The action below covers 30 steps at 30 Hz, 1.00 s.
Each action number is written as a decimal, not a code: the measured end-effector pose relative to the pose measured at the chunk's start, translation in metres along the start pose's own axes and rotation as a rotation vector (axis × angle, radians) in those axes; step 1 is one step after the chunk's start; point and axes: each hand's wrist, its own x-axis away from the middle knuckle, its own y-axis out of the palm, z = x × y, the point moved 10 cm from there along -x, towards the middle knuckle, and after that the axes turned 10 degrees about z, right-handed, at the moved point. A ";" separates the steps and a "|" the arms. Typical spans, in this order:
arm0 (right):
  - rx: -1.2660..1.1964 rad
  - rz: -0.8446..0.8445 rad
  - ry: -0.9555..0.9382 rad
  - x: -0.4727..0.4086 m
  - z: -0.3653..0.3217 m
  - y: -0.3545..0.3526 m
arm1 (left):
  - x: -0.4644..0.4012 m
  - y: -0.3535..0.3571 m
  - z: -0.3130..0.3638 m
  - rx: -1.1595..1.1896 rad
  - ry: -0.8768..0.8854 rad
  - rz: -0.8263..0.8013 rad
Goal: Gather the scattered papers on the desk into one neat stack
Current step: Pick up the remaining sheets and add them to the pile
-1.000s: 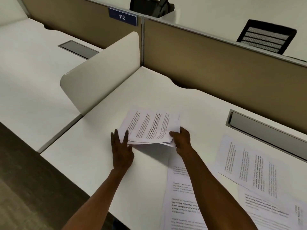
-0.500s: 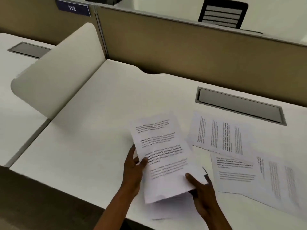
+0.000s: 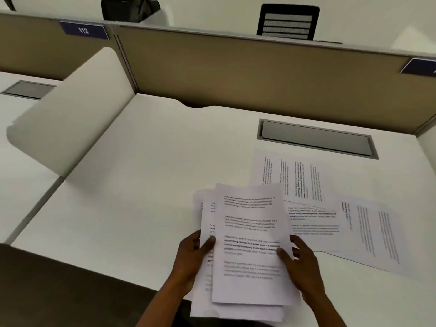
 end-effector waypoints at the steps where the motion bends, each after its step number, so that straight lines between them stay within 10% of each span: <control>1: -0.008 0.009 -0.030 0.001 -0.006 -0.004 | 0.004 -0.003 0.002 0.017 -0.002 0.013; 10: -0.507 -0.048 -0.041 -0.019 -0.072 -0.039 | 0.004 -0.143 0.067 0.099 0.196 0.370; 18: -0.246 -0.111 -0.169 -0.022 -0.062 0.049 | 0.032 -0.202 0.125 0.247 0.274 0.449; 30: 0.211 0.051 -0.421 -0.024 -0.029 0.085 | 0.034 -0.085 0.128 0.518 0.189 0.028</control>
